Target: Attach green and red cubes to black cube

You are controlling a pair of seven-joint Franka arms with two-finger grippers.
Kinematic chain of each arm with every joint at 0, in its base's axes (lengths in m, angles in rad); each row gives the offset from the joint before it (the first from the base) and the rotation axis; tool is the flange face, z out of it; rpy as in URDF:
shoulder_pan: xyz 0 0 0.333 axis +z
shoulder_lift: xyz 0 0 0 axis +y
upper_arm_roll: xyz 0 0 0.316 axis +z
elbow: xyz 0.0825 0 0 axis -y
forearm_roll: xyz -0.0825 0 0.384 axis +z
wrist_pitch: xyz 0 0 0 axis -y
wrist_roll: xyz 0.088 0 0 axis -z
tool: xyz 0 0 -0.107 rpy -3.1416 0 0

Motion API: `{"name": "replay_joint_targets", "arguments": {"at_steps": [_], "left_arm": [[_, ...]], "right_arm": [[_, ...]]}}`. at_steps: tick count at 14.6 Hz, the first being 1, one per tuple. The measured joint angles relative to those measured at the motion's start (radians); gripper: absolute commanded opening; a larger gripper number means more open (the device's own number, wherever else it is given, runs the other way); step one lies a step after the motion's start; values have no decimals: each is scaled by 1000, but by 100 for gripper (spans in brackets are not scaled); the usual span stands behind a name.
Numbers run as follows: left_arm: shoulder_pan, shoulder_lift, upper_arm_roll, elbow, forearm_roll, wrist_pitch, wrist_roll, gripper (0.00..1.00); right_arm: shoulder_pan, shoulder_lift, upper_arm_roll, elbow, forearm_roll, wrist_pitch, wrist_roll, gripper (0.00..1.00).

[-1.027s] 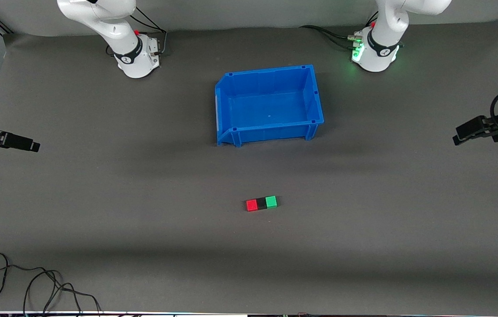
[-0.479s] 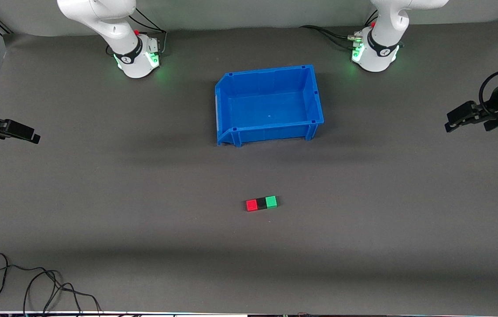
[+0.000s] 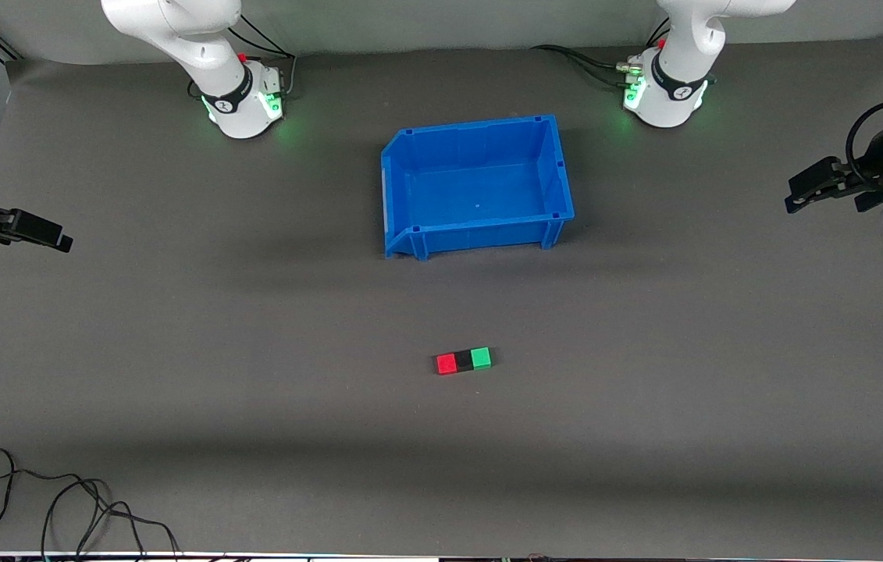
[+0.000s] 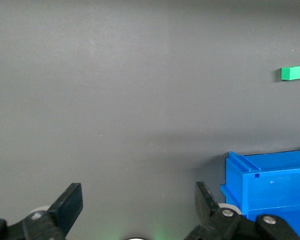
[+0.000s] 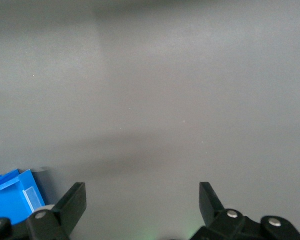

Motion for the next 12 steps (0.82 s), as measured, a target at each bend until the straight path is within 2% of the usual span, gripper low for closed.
{"name": "replay_joint_targets", "arguments": {"at_steps": [8, 12], "left_arm": [[-1, 0, -17, -1, 69, -11, 12, 100], [-1, 0, -17, -2, 69, -15, 13, 100]], "right_arm": [[-2, 0, 6, -2, 0, 0, -1, 100], [-51, -3, 92, -2, 0, 0, 1, 100]]}}
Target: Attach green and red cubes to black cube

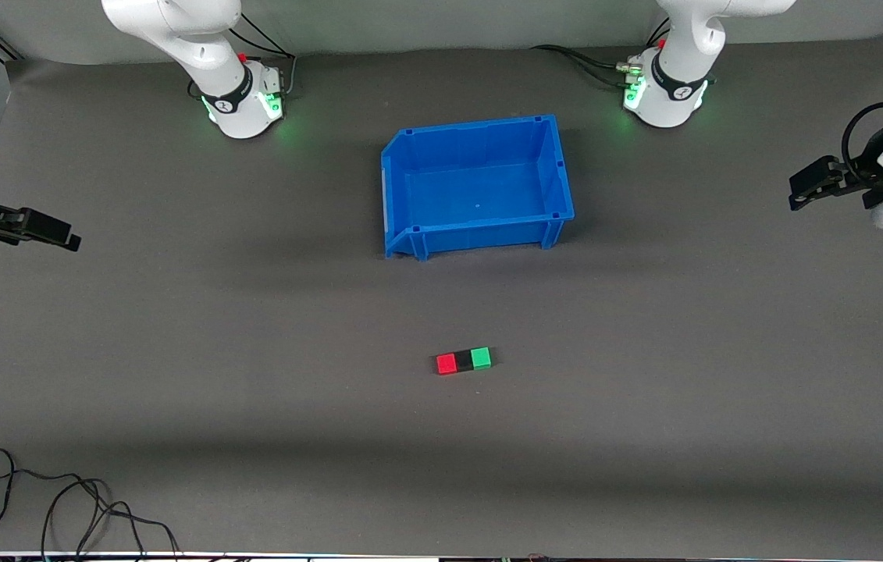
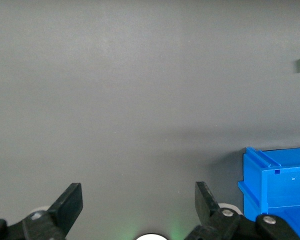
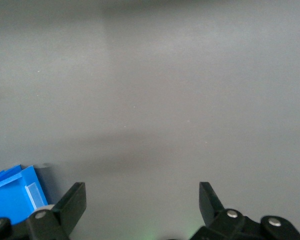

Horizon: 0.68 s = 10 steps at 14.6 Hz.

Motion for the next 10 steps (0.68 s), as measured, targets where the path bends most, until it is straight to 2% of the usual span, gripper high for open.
{"name": "replay_joint_targets", "arguments": {"at_steps": [2, 10], "left_arm": [[0, 0, 0, 0, 0, 0, 0, 100], [0, 4, 0, 1, 0, -2, 0, 100]], "right_arm": [[0, -1, 17, 0, -2, 0, 2, 100], [-2, -4, 17, -4, -13, 0, 2, 99]]}}
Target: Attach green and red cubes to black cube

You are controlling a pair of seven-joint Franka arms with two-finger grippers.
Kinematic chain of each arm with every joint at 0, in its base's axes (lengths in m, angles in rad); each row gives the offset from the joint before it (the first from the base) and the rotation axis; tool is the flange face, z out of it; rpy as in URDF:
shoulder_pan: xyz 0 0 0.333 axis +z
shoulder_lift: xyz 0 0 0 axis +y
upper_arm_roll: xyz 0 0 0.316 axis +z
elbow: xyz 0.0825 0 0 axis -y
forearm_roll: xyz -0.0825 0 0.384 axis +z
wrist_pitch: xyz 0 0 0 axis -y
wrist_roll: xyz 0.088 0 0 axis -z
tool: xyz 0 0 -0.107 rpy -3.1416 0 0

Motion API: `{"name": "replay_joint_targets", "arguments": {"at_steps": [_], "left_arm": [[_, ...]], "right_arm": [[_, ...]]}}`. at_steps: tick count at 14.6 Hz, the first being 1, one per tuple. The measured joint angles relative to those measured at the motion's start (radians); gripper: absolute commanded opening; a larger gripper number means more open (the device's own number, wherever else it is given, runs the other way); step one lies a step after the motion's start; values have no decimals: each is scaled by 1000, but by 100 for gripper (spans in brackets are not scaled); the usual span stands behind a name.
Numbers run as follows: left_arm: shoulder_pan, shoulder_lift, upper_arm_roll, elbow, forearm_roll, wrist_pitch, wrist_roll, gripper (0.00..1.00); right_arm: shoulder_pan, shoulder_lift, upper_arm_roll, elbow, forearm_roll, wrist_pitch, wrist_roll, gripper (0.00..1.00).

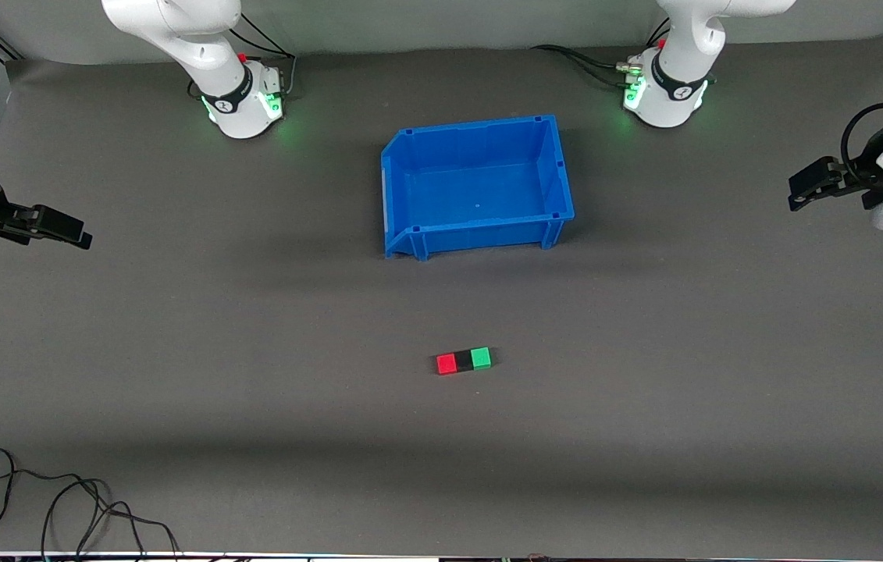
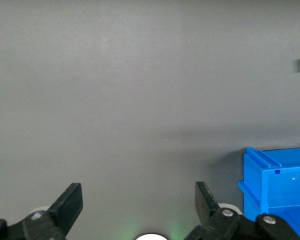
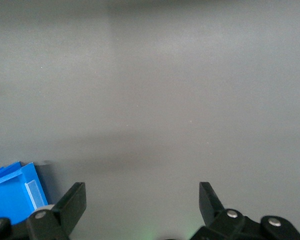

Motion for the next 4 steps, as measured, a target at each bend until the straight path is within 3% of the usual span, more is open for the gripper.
{"name": "replay_joint_targets", "arguments": {"at_steps": [4], "left_arm": [[0, 4, 0, 1, 0, -8, 0, 100]], "right_arm": [[0, 0, 0, -3, -1, 0, 0, 100]]}}
